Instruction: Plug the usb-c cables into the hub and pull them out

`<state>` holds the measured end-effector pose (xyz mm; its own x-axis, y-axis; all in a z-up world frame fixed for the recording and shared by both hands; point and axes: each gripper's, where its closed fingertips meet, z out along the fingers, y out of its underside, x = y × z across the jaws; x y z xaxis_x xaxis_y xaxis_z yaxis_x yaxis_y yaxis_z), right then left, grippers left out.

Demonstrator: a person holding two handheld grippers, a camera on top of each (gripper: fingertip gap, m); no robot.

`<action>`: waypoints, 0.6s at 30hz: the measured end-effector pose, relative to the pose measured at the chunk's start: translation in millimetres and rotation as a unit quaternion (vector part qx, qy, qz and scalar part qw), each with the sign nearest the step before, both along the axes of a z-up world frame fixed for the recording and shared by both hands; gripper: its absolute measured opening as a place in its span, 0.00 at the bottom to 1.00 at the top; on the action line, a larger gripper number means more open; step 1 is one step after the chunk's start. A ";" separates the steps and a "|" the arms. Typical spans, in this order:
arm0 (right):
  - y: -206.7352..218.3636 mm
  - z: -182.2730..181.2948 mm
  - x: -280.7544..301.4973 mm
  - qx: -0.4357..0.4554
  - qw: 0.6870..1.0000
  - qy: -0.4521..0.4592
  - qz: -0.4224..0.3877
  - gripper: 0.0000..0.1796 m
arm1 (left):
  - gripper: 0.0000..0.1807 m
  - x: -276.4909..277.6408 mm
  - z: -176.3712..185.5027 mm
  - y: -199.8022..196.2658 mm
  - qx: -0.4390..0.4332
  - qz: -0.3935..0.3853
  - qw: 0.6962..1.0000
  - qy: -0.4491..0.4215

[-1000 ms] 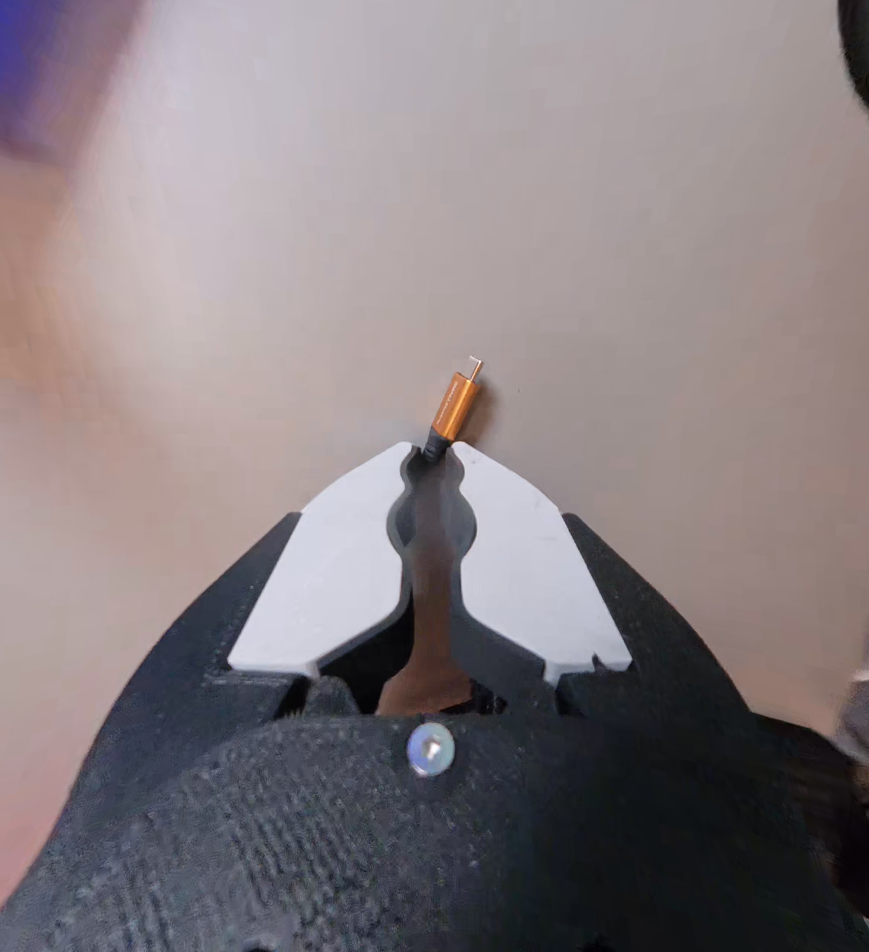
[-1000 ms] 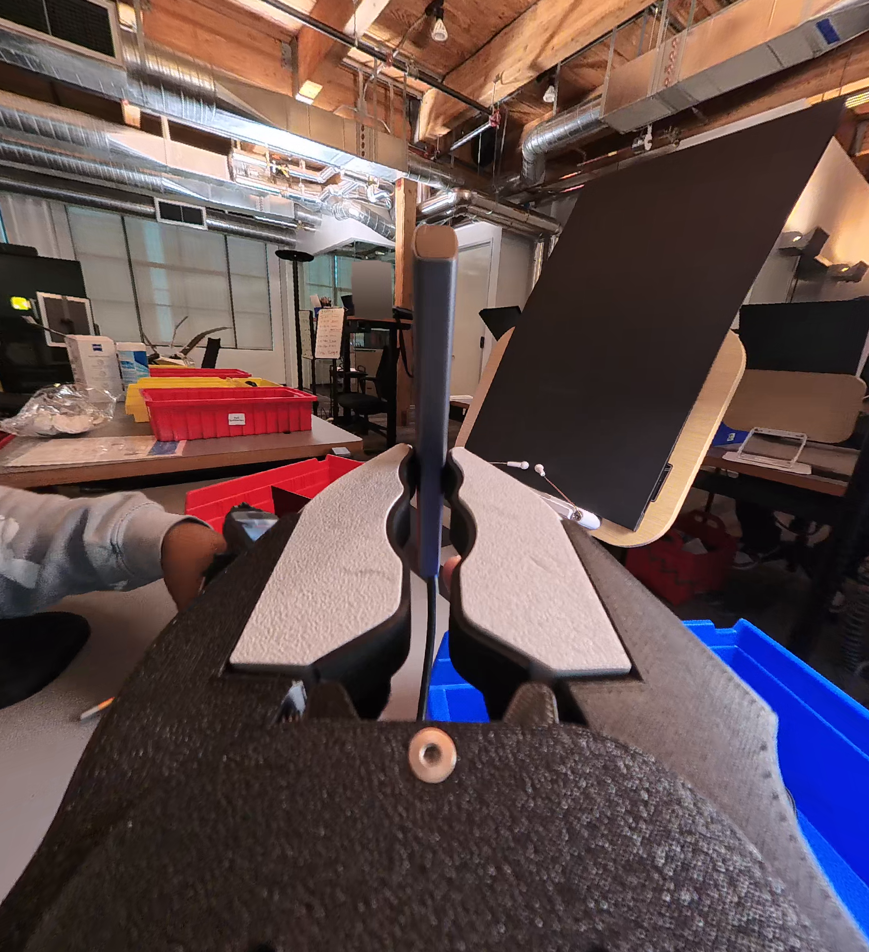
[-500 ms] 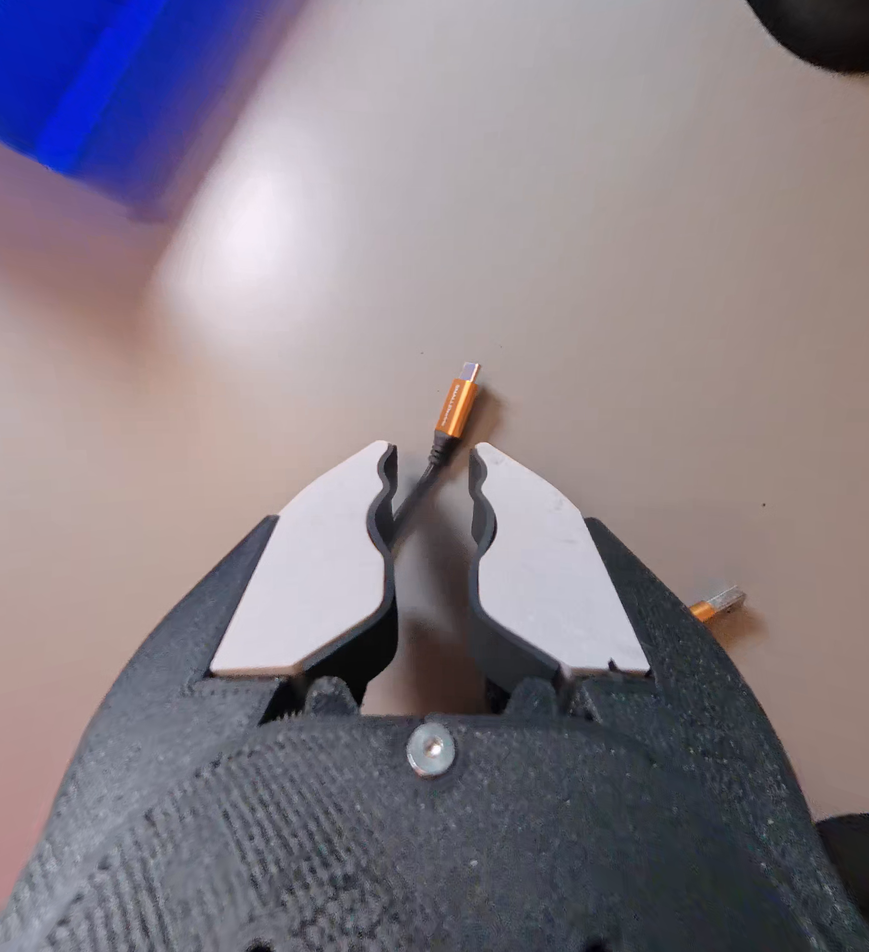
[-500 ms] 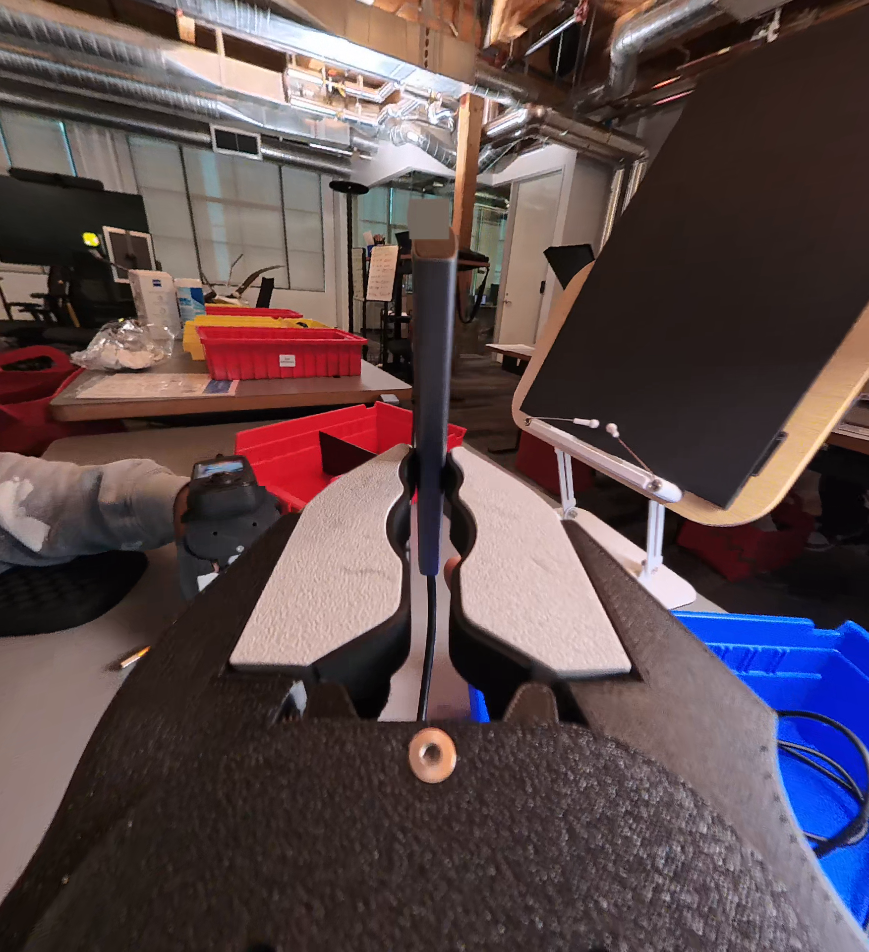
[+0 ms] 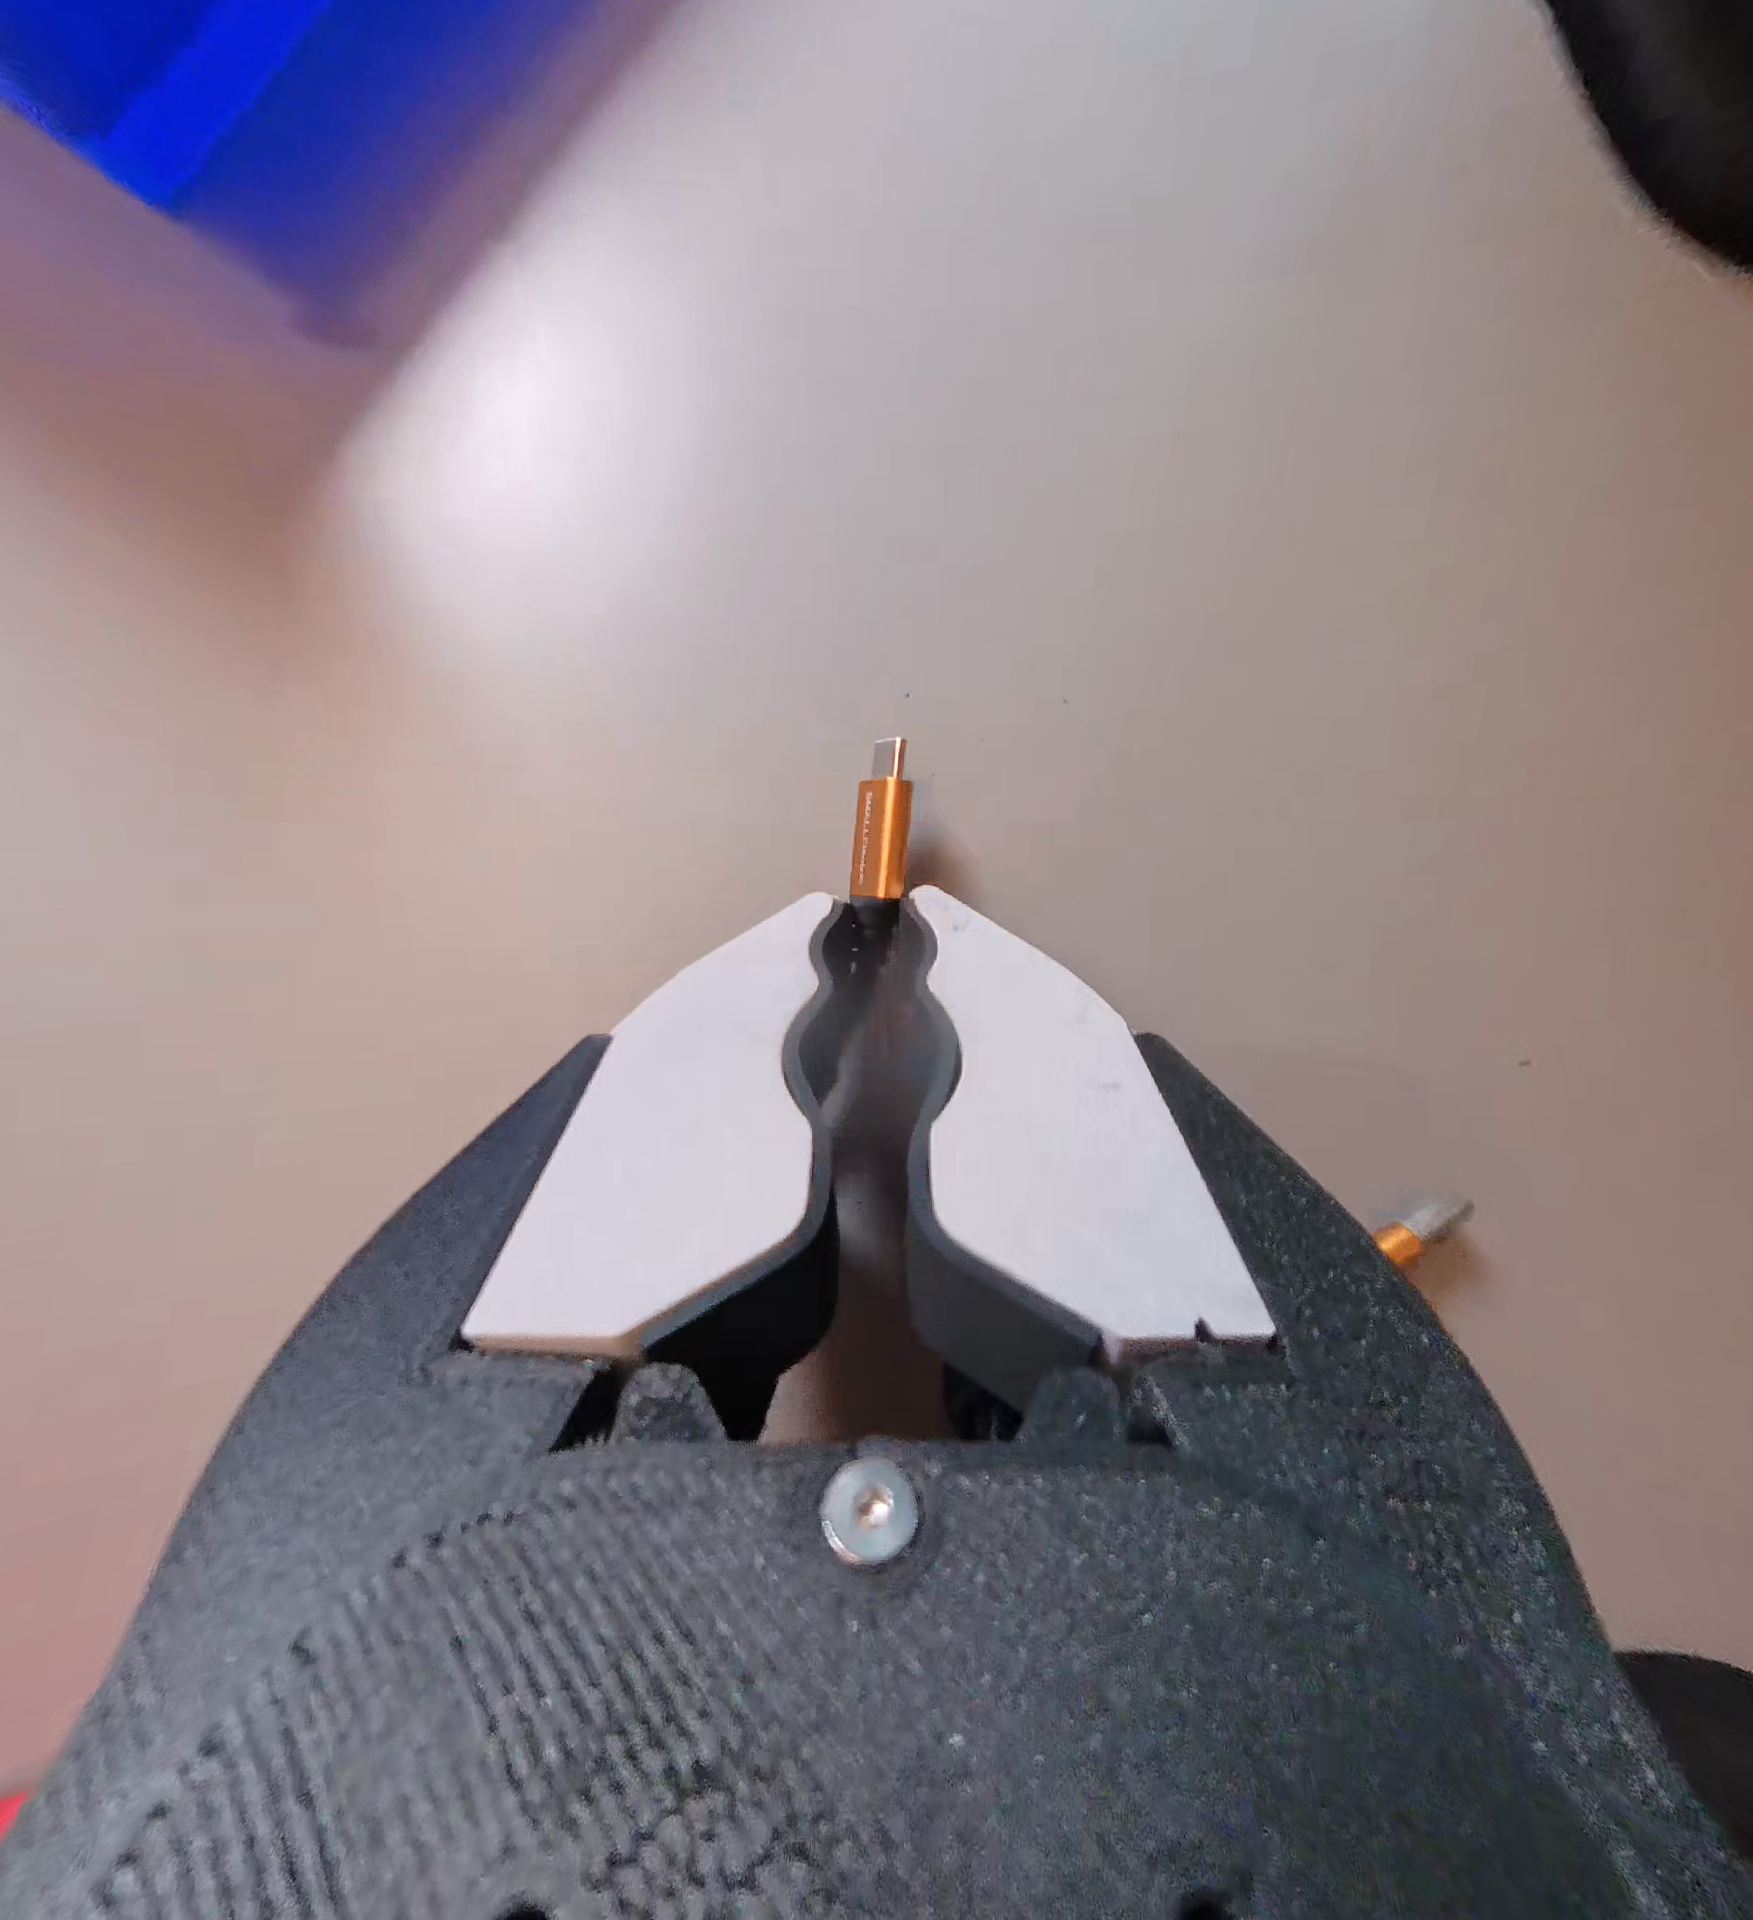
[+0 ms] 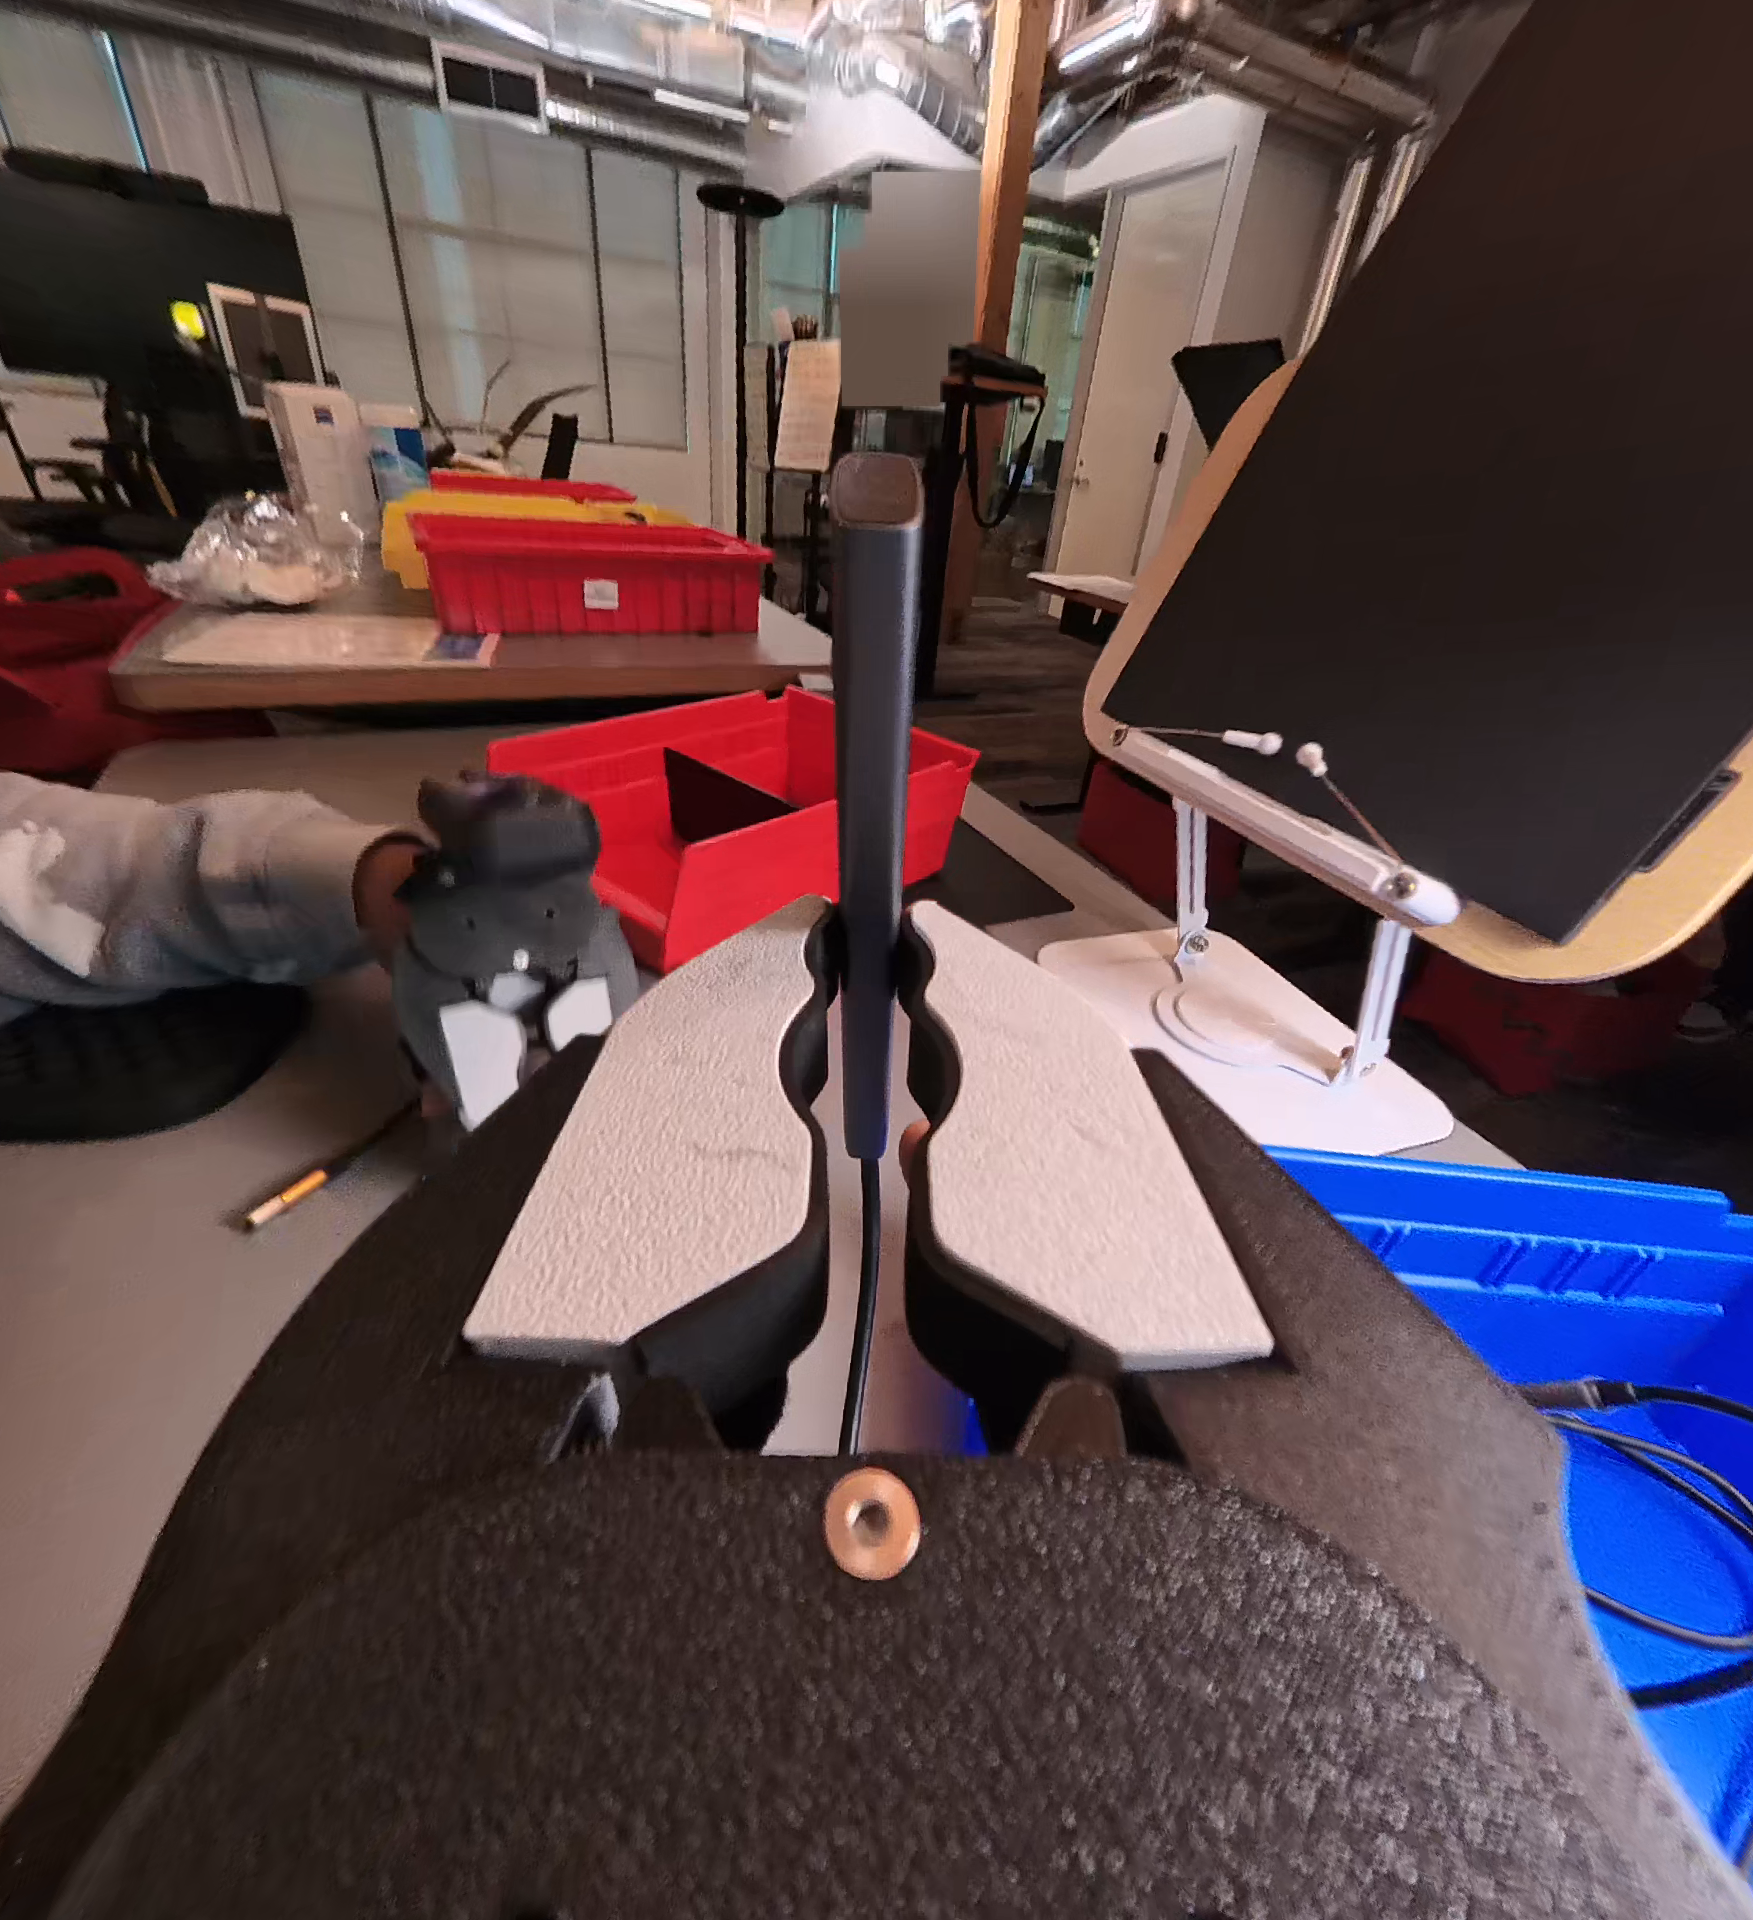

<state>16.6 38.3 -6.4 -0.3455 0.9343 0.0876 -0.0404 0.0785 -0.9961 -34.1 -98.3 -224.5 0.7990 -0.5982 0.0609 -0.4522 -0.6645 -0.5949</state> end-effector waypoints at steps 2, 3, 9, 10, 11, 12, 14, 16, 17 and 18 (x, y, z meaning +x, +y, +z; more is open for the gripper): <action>-5.2 -10.2 -1.0 0.021 0.999 -0.023 0.012 0.05 | 0.05 -1.3 23.5 -0.4 0.013 0.021 0.999 -0.040; -8.5 -15.4 -1.3 0.029 0.999 -0.035 0.021 0.05 | 0.05 -2.0 39.6 -1.0 0.024 0.028 0.998 -0.055; -44.2 -48.7 2.1 0.053 0.984 -0.121 0.118 0.05 | 0.05 16.4 140.9 -16.7 0.048 0.002 0.986 -0.162; -52.7 -55.2 5.1 0.058 0.978 -0.140 0.140 0.05 | 0.05 20.6 151.3 -16.6 0.050 -0.007 0.983 -0.175; -61.0 -61.2 8.6 0.064 0.972 -0.159 0.162 0.05 | 0.05 25.2 158.6 -15.7 0.048 -0.016 0.981 -0.188; -68.9 -67.1 12.6 0.070 0.964 -0.177 0.183 0.05 | 0.05 30.3 162.4 -14.6 0.041 -0.027 0.978 -0.203; -83.8 -78.7 22.9 0.077 0.946 -0.219 0.225 0.05 | 0.05 40.0 161.8 -8.4 0.021 -0.043 0.972 -0.231; -94.0 -90.1 31.4 0.082 0.928 -0.259 0.255 0.05 | 0.05 49.4 151.4 -2.4 -0.013 -0.055 0.965 -0.257; -97.6 -96.1 33.9 0.084 0.920 -0.276 0.264 0.05 | 0.05 53.6 144.2 0.6 -0.028 -0.059 0.962 -0.267; -100.3 -102.2 35.2 0.085 0.913 -0.293 0.270 0.05 | 0.05 58.5 137.2 2.2 -0.043 -0.067 0.957 -0.279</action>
<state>51.8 -62.0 -108.6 -0.7860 0.6041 -0.1312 0.4166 0.3609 -0.8343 24.3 -96.1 -87.3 0.5452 -0.6661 0.5090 -0.1649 -0.6806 -0.7139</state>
